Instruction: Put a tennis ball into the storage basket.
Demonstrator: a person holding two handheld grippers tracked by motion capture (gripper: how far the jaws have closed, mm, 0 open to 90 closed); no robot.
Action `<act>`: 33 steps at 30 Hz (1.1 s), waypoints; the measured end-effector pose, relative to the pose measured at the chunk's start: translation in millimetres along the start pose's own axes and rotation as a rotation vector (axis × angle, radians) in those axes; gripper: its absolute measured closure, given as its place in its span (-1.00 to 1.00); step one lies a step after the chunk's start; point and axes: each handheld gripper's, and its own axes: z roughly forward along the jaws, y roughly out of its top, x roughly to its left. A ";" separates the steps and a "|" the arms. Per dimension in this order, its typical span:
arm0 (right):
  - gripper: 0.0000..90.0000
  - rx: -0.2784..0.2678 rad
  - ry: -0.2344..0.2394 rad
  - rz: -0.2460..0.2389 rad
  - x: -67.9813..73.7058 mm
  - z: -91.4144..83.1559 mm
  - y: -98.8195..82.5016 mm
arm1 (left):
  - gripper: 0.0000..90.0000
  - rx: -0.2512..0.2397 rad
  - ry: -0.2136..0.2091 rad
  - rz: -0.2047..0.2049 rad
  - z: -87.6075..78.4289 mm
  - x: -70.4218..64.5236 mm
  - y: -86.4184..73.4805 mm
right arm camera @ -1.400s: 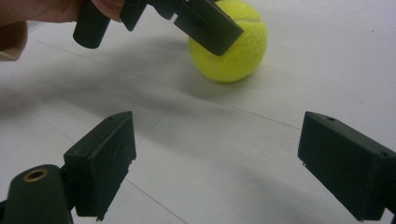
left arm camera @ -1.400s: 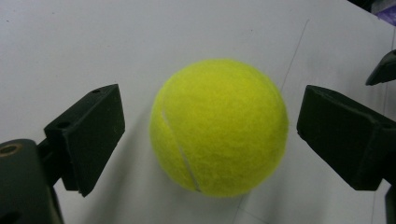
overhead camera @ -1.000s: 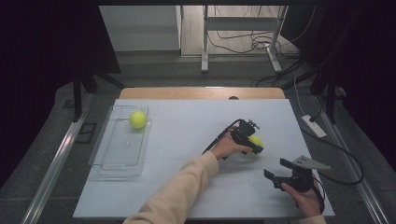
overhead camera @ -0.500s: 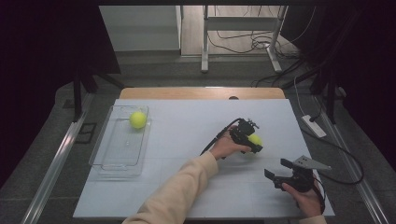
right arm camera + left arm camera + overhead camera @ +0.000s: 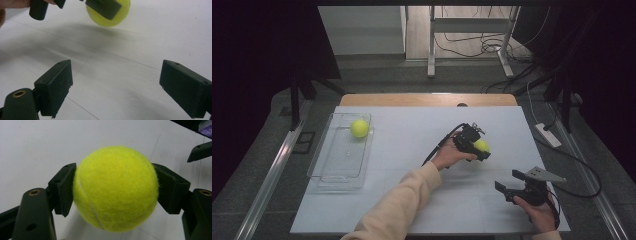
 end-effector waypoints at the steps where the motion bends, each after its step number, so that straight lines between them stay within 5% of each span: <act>1: -0.75 0.001 0.000 0.003 0.2 -0.2 0.1 | -0.41 -0.004 0.001 0.001 -3.0 0.4 -0.8; 33: -0.76 0.000 -0.001 -0.010 3.7 1.6 2.4 | -0.41 -0.118 0.054 -0.013 -55.7 7.9 -23.0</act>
